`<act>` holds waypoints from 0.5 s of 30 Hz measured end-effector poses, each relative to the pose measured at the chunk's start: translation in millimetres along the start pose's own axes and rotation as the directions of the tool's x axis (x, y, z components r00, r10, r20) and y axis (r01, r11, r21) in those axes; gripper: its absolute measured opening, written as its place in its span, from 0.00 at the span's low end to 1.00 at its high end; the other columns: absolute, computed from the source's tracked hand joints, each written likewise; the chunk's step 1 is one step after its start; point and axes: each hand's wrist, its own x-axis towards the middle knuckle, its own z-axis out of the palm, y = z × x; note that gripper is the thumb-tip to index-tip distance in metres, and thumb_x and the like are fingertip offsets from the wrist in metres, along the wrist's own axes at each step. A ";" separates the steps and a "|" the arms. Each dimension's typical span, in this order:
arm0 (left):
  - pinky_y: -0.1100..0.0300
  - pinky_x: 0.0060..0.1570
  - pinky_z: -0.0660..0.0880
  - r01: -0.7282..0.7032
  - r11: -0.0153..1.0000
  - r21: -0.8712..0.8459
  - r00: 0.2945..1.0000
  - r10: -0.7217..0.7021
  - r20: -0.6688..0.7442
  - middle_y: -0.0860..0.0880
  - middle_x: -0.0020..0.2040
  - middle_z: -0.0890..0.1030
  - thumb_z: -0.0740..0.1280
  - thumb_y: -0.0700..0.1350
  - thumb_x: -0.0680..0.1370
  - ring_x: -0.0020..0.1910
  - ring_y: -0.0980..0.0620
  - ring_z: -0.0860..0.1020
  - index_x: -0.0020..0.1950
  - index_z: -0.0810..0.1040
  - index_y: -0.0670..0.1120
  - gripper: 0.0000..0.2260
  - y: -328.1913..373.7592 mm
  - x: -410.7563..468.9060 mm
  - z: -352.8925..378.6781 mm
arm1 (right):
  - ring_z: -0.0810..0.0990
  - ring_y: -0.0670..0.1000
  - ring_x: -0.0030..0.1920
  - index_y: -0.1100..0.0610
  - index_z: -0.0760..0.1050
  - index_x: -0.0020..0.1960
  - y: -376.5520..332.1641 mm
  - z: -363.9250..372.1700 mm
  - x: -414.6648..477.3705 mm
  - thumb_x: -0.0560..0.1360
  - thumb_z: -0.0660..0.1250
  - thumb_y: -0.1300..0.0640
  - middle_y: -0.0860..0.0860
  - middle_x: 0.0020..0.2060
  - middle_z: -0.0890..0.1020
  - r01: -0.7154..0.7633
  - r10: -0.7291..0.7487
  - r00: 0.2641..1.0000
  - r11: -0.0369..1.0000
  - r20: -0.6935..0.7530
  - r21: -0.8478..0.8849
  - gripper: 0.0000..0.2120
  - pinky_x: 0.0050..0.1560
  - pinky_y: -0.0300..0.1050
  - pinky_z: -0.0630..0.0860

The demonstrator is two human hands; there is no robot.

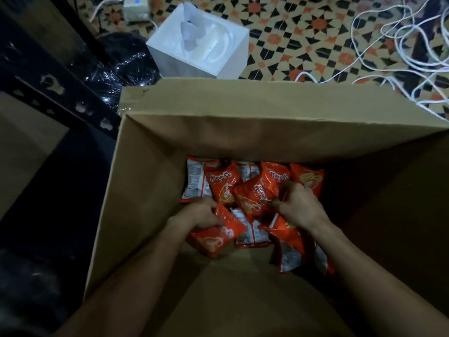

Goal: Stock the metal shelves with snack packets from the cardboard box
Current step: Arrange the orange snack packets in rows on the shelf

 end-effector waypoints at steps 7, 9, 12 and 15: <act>0.56 0.73 0.56 -0.169 0.977 0.130 0.863 0.210 -0.459 0.51 0.75 0.62 0.73 0.59 0.70 0.74 0.49 0.58 0.58 0.82 0.51 0.20 11.7 5.4 -30.8 | 0.78 0.62 0.59 0.53 0.71 0.67 -2.7 -5.3 -2.4 0.78 0.68 0.49 0.58 0.58 0.80 -0.012 0.003 0.996 0.994 -0.090 -0.108 0.20 0.57 0.52 0.75; 0.54 0.75 0.48 -0.157 0.967 0.202 0.901 0.224 -0.372 0.52 0.80 0.54 0.72 0.60 0.70 0.78 0.50 0.49 0.60 0.81 0.53 0.21 11.5 14.9 -36.3 | 0.79 0.63 0.58 0.53 0.72 0.66 -3.6 -5.4 -0.9 0.77 0.68 0.48 0.59 0.57 0.80 -0.007 -0.004 0.996 0.991 -0.086 -0.131 0.19 0.56 0.52 0.76; 0.52 0.77 0.48 -0.128 0.945 0.301 0.954 0.201 -0.224 0.51 0.81 0.54 0.70 0.63 0.71 0.79 0.49 0.48 0.67 0.77 0.51 0.29 9.7 30.3 -39.2 | 0.79 0.63 0.57 0.54 0.73 0.62 -7.0 -4.0 1.3 0.77 0.67 0.49 0.59 0.56 0.81 0.032 -0.046 0.996 0.982 -0.075 -0.186 0.16 0.55 0.52 0.76; 0.51 0.76 0.46 -0.108 0.870 0.480 0.962 0.213 -0.170 0.47 0.79 0.59 0.69 0.62 0.72 0.79 0.46 0.50 0.72 0.72 0.49 0.31 12.2 35.1 -37.6 | 0.79 0.63 0.57 0.54 0.72 0.61 -7.8 -3.3 5.0 0.78 0.66 0.50 0.59 0.56 0.81 0.061 -0.079 0.994 0.970 -0.069 -0.236 0.15 0.56 0.52 0.74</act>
